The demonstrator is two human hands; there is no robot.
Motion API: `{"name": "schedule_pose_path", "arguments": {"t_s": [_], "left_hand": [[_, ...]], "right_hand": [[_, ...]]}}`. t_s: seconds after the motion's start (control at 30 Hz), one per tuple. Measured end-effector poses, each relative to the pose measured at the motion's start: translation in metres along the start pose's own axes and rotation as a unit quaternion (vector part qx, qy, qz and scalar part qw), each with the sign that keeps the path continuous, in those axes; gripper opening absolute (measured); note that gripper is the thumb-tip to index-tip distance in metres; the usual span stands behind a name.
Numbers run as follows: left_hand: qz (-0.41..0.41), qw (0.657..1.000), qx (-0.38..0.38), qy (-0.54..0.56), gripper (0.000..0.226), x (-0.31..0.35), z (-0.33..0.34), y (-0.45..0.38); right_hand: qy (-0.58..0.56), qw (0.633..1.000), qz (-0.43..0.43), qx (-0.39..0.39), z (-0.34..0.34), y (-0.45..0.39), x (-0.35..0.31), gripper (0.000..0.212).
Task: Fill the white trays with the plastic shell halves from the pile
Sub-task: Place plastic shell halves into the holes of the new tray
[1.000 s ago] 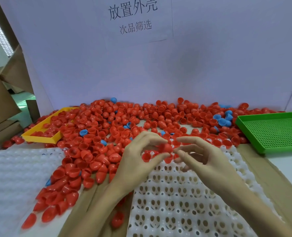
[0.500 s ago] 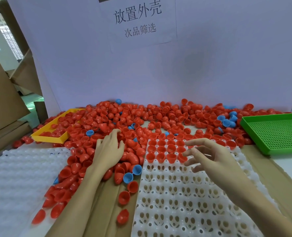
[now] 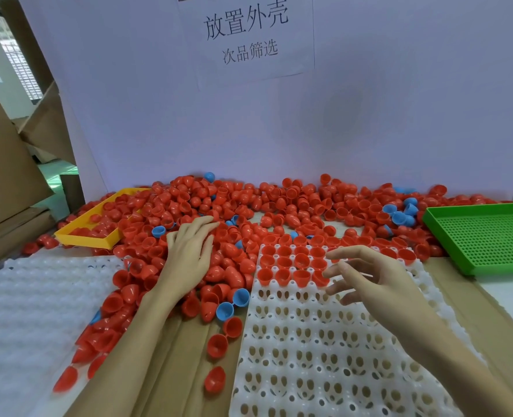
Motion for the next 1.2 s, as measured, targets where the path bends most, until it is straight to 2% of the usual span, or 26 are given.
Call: {"name": "schedule_pose_path", "arguments": {"t_s": [0.13,0.3,0.4,0.57,0.63,0.7,0.77,0.83,0.9,0.97,1.07,1.2], "left_hand": [[0.164,0.985,-0.002,-0.047,0.036,0.047,-0.008,0.005],[0.318,0.945,0.007,-0.074,0.027,0.124,0.006,0.021],[0.382,0.921,-0.012,-0.074,0.028,0.157,0.022,0.037],[0.427,0.902,-0.004,-0.064,0.027,0.173,0.026,0.05],[0.423,0.905,0.0,-0.041,0.027,0.172,0.023,0.049],[0.39,0.92,0.005,0.026,0.025,0.172,0.018,0.048],[0.317,0.94,0.021,0.123,0.02,0.169,0.014,0.044],[0.208,0.951,0.021,0.226,0.026,0.162,0.014,0.04],[0.078,0.936,-0.018,0.344,0.045,0.154,0.018,0.037],[-0.007,0.905,-0.047,0.423,0.055,0.151,0.023,0.037],[-0.021,0.89,-0.039,0.454,0.046,0.15,0.022,0.039],[0.018,0.891,-0.014,0.453,0.039,0.155,0.017,0.038]], "right_hand": [[-0.008,1.0,-0.007,-0.004,0.0,0.001,-0.002,0.02],[-0.024,0.999,-0.044,-0.013,0.004,0.004,-0.009,0.023],[-0.028,0.997,-0.076,-0.019,0.006,0.006,-0.013,0.035],[-0.023,0.996,-0.081,-0.002,0.0,0.003,-0.013,0.025],[-0.044,0.996,-0.078,-0.011,0.0,0.003,-0.012,0.023],[-0.06,0.995,-0.075,-0.011,0.001,0.003,-0.012,0.022],[-0.086,0.994,-0.062,-0.007,0.001,0.003,-0.01,0.021],[-0.117,0.992,-0.047,-0.016,0.0,0.003,-0.01,0.017],[-0.133,0.99,-0.039,-0.035,0.002,0.003,-0.011,0.016],[-0.143,0.988,-0.033,-0.053,0.004,0.004,-0.013,0.017],[-0.142,0.987,-0.037,-0.063,0.006,0.005,-0.015,0.018],[-0.08,0.995,-0.055,-0.033,0.003,0.005,-0.015,0.021]]}}
Point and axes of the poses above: each hand's wrist, its own y-axis away from the middle knuckle, its own z-axis out of the palm, x = y × z, the point moved 5 cm from there along -y, towards the middle knuckle, and after that the axes turned 13 degrees about y, right-handed, at the moved point
